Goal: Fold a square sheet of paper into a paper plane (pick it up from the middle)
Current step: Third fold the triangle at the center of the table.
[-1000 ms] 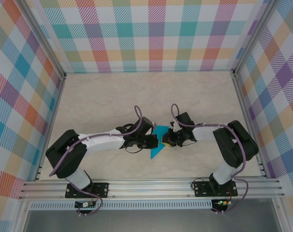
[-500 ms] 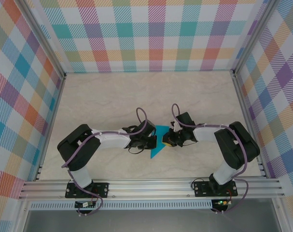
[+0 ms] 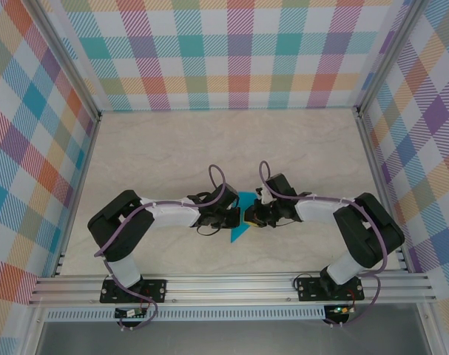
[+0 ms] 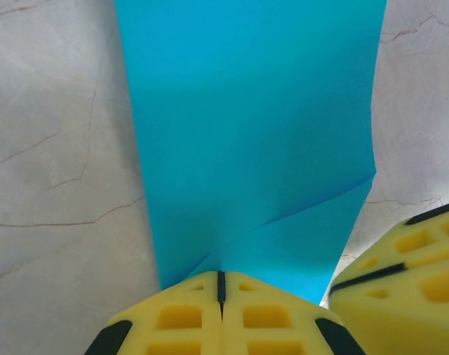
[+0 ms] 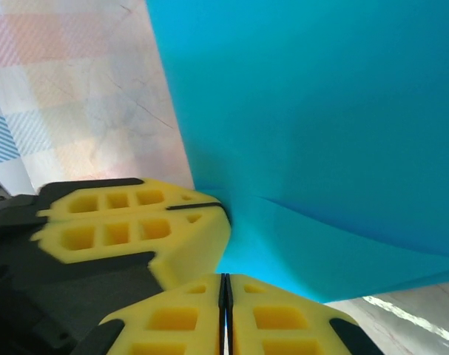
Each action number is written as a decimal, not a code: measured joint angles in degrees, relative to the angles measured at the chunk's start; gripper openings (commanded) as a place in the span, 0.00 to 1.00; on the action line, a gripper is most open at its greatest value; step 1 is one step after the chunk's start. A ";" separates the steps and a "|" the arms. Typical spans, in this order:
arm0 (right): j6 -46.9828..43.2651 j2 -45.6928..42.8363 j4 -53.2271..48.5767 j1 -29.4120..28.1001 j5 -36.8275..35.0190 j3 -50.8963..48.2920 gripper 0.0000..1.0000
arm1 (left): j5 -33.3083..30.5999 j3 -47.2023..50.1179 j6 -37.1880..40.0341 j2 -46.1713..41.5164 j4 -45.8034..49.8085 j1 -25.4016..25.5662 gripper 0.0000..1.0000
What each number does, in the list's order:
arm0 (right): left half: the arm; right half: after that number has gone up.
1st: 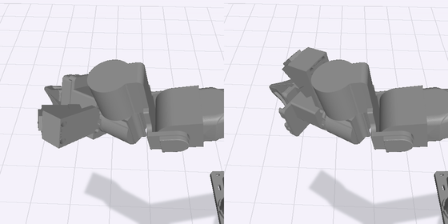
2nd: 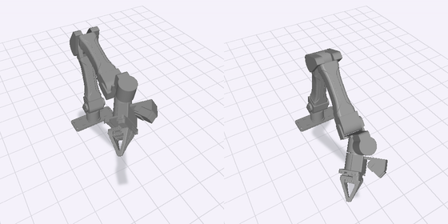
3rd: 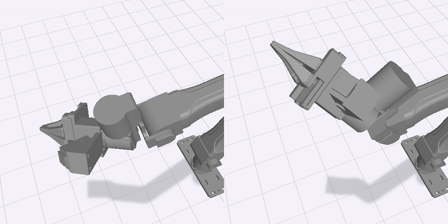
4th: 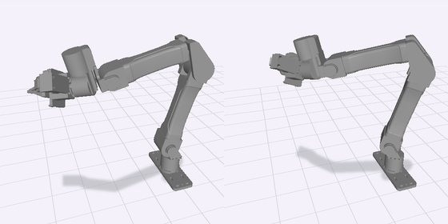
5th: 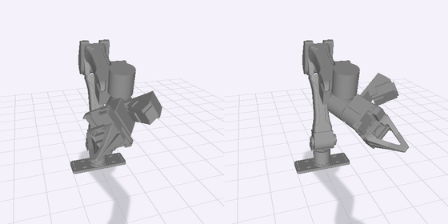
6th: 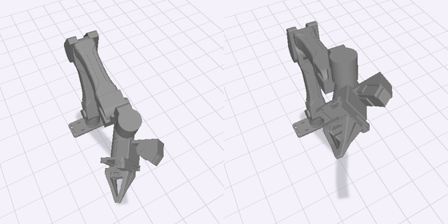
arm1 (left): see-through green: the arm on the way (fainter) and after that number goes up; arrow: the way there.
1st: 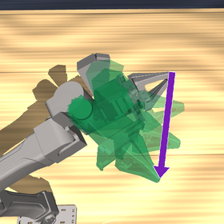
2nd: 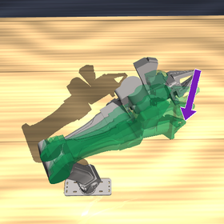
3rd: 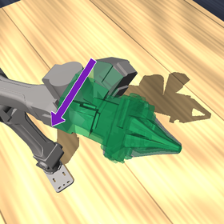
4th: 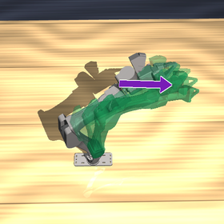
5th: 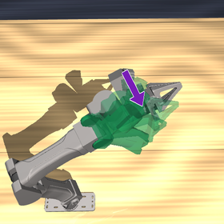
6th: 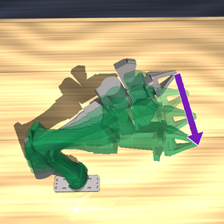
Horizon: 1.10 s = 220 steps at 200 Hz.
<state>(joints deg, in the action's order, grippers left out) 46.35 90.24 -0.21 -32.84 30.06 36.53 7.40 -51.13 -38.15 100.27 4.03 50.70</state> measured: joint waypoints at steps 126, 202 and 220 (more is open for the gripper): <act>0.24 1.09 -3.37 0.81 -3.74 1.36 0.10 | -0.04 0.74 0.04 -0.26 -1.18 0.09 0.00; -1.25 3.37 -3.54 3.65 -4.48 2.27 0.09 | -0.39 0.76 0.24 -0.35 -1.18 0.17 0.00; -1.51 3.32 -3.45 4.33 -4.04 2.23 0.10 | -0.48 0.76 0.24 -0.37 -1.18 0.17 0.00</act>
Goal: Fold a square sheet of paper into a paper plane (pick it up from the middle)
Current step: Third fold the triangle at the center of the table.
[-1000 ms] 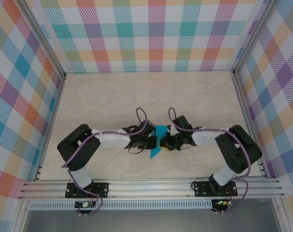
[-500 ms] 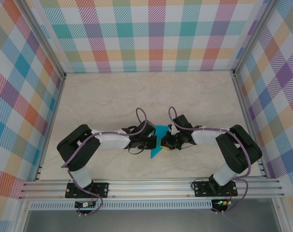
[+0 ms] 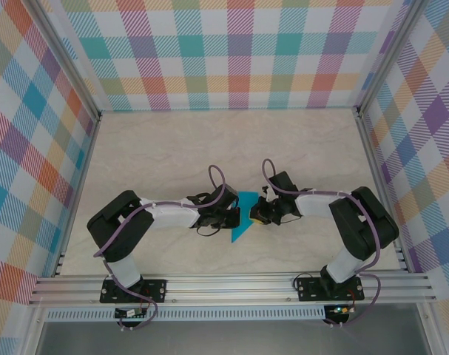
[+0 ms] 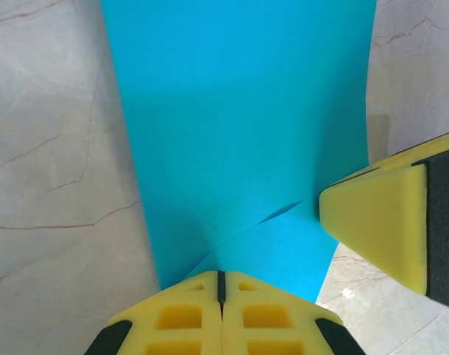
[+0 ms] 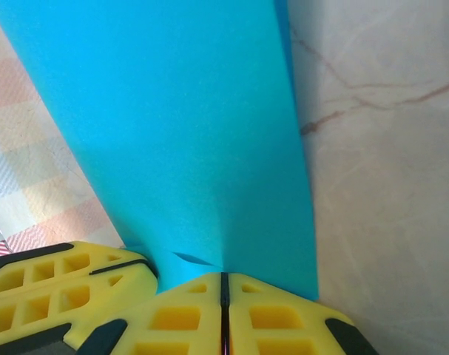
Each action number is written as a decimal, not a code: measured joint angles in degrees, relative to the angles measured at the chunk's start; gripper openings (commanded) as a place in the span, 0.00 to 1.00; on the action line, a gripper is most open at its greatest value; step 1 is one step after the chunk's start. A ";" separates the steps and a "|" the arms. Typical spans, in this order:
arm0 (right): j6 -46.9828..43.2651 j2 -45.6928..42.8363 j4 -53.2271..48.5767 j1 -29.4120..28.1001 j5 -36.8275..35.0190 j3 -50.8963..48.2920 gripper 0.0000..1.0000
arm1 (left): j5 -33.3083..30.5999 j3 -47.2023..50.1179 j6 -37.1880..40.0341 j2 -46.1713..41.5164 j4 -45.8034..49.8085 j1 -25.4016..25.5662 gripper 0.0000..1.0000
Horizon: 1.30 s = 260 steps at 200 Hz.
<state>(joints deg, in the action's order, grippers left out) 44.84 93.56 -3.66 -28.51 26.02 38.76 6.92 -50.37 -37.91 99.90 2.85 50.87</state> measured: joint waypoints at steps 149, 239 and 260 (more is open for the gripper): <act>0.00 -5.01 2.99 1.73 3.65 -0.94 0.12 | 0.00 0.00 0.02 -0.07 0.00 0.00 0.00; 0.98 1.81 4.72 -0.96 4.68 -1.25 0.09 | -0.04 0.00 0.02 -0.68 1.03 0.00 0.04; 0.96 1.81 4.70 -0.96 4.52 -1.25 0.08 | 0.07 0.00 -0.02 -2.67 2.67 0.00 0.06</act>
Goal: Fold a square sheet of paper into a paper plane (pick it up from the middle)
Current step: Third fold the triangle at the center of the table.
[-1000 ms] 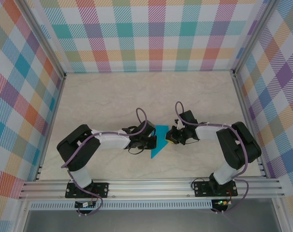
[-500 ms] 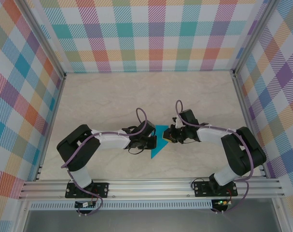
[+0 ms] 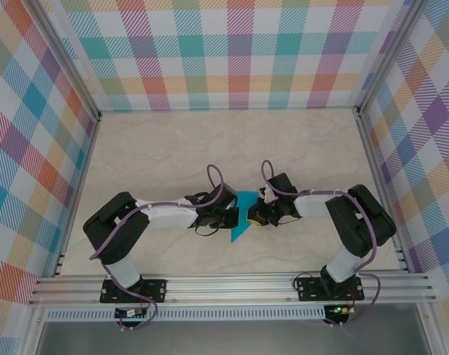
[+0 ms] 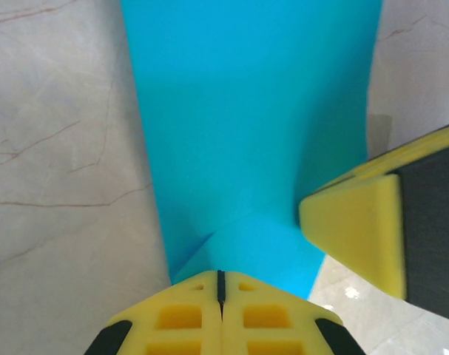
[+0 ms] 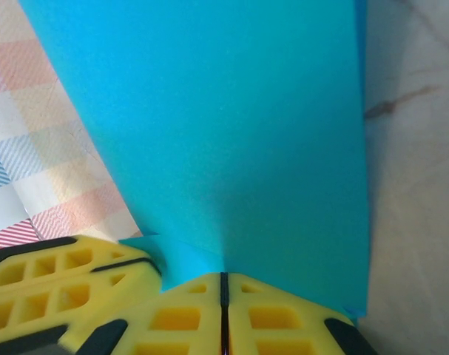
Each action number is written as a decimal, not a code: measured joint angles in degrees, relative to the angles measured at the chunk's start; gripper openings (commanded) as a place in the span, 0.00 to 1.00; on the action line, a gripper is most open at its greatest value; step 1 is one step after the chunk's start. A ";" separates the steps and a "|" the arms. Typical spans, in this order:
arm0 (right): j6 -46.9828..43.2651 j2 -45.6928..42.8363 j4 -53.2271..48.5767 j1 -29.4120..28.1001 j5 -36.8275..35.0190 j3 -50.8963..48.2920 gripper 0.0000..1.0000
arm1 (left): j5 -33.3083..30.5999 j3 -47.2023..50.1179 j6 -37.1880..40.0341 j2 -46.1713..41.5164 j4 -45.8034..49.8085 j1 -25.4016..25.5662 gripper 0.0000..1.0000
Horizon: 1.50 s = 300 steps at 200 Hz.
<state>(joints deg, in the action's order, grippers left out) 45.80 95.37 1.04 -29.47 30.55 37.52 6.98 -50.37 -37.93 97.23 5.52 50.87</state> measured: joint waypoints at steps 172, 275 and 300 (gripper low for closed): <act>-0.22 0.07 -0.09 0.00 -0.04 0.00 0.08 | 8.37 5.05 -9.22 -0.92 -5.22 2.99 0.06; -1.29 0.07 -0.22 0.00 -0.11 0.00 0.07 | 6.73 8.61 -8.96 -4.83 -3.06 2.99 0.07; -1.29 0.07 -0.24 0.00 -0.11 0.04 0.08 | 7.48 9.14 -8.96 -6.40 -2.69 2.99 0.08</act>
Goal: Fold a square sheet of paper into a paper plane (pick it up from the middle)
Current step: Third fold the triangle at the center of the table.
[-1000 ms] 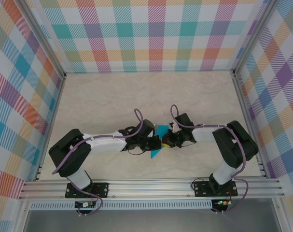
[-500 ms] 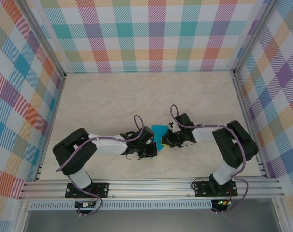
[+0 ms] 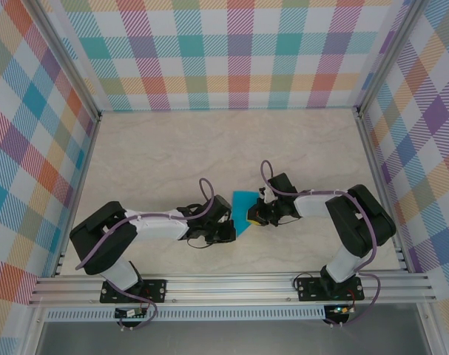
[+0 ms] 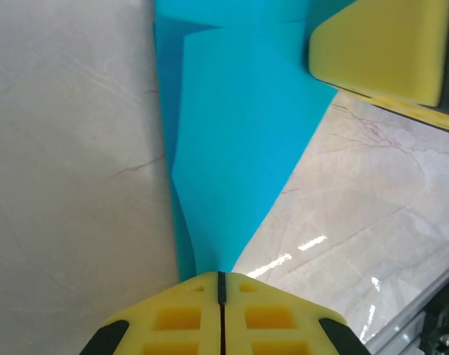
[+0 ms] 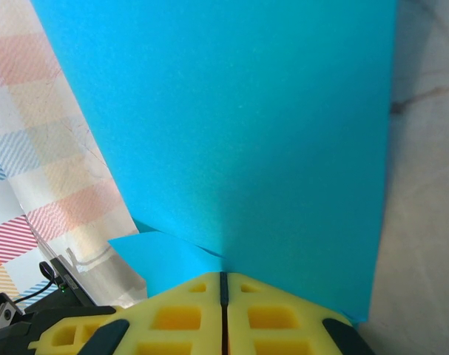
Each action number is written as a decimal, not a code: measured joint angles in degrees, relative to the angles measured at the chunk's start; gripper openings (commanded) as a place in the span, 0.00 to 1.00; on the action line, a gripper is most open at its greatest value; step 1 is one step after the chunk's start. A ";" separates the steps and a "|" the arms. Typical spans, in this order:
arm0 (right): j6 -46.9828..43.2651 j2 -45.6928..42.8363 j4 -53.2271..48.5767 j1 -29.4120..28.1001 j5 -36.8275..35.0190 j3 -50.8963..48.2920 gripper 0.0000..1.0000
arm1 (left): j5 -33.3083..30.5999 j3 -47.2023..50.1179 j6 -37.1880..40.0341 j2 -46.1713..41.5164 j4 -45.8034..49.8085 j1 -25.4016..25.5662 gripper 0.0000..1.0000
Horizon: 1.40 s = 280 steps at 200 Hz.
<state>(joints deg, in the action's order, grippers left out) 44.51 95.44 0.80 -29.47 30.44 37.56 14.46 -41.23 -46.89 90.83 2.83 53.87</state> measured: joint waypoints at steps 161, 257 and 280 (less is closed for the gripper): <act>-0.02 0.00 -0.07 0.00 -0.02 0.00 0.07 | 0.20 0.57 0.48 0.90 0.44 0.00 0.06; -1.31 -2.75 -5.57 0.00 -2.01 1.79 0.17 | -2.64 1.36 2.69 -9.42 7.41 -0.50 0.08; -2.25 -6.56 -8.98 0.39 -3.91 3.48 0.24 | -3.50 -2.10 4.13 -9.29 7.78 -2.03 0.08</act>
<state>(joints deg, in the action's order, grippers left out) 42.26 88.88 -8.19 -29.08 26.52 41.04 10.96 -43.33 -42.76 81.54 10.61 51.83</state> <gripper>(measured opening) 0.211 0.082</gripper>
